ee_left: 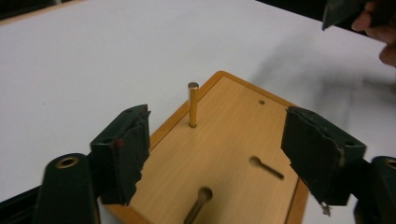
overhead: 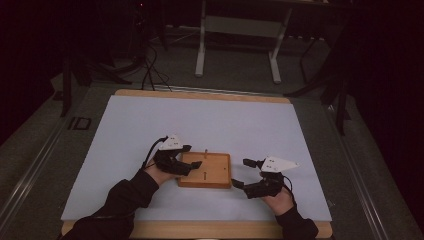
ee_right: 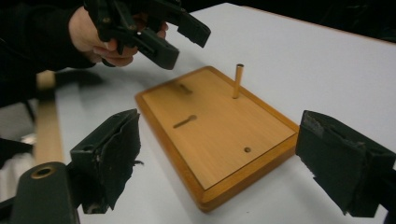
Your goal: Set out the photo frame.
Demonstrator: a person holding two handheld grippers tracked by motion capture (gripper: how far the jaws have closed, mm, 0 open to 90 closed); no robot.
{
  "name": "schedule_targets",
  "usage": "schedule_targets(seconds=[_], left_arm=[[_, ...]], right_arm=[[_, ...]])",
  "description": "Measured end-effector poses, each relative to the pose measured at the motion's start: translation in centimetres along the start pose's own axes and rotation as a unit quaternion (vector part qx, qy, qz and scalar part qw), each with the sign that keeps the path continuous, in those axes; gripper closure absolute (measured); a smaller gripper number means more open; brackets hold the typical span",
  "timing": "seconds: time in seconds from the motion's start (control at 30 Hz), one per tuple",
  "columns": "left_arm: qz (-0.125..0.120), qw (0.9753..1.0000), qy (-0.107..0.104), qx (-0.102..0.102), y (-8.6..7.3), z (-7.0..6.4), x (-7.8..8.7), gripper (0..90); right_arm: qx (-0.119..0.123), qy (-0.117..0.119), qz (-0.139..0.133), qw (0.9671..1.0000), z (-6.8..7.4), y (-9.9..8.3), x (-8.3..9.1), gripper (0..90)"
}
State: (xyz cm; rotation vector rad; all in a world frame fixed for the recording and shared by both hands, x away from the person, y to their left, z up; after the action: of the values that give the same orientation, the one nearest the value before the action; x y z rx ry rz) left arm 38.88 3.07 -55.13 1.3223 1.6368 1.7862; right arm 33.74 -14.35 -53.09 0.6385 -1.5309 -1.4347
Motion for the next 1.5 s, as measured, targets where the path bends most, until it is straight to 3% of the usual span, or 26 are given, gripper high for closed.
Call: schedule_targets(seconds=[0.3, 0.57, 0.7, 0.77, 0.83, 1.2, 1.3, 1.37, 1.5], left_arm=[[0.03, 0.9995, 0.012, 0.0, -0.2, 1.1, -2.6, 40.2], [0.043, 0.999, 0.008, 0.007, -0.2, 1.2, -3.6, 54.5], [0.048, 0.9988, 0.005, 0.0, -0.1, 1.1, -4.4, 60.4], [0.048, 0.9989, 0.003, 0.003, -0.1, 1.1, -4.5, 61.3], [0.054, 0.9985, 0.013, -0.005, -0.1, 1.2, -4.7, 63.2], [0.055, 0.9984, 0.005, -0.008, -0.1, 1.1, -4.9, 72.8], [0.061, 0.998, 0.005, -0.017, -0.2, 1.1, -5.0, 74.4], [0.073, 0.9966, 0.008, -0.039, -0.5, 1.1, -5.0, 81.8], [0.07, 0.9967, 0.007, -0.04, -0.5, 1.0, -5.1, 83.3]], right_arm=[[-0.012, 0.011, -0.001, 0.9999, 0.2, -0.2, 0.0, 12.6], [-0.021, 0.019, 0.011, 0.9995, 0.3, -0.8, -0.2, 13.4], [-0.015, 0.021, 0.018, 0.9995, 0.4, -1.1, -0.3, 13.8], [-0.013, 0.019, 0.019, 0.9996, 0.4, -1.1, -0.4, 13.8], [-0.014, 0.021, 0.02, 0.9995, 0.4, -1.1, -0.4, 13.8], [-0.01, 0.021, 0.029, 0.9993, 0.5, -1.4, -0.5, 14.0], [-0.01, 0.022, 0.03, 0.9993, 0.5, -1.5, -0.5, 14.0], [-0.011, 0.022, 0.033, 0.9992, 0.5, -1.5, -0.6, 14.0], [-0.009, 0.021, 0.033, 0.9992, 0.4, -1.5, -0.6, 14.1]])
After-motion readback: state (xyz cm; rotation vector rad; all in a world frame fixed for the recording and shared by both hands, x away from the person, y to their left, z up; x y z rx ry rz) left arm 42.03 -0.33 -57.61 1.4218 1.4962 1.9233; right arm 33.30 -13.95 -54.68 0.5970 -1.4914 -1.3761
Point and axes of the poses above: each handheld gripper's, and its own axes: x roughly backward along the jaws, y roughly out of its top, z roughly to its left, the point moved 10 cm from there along -x, roughly forward along the jaws, and after that the axes turned 8 degrees about -z, right-handed, at the moved point
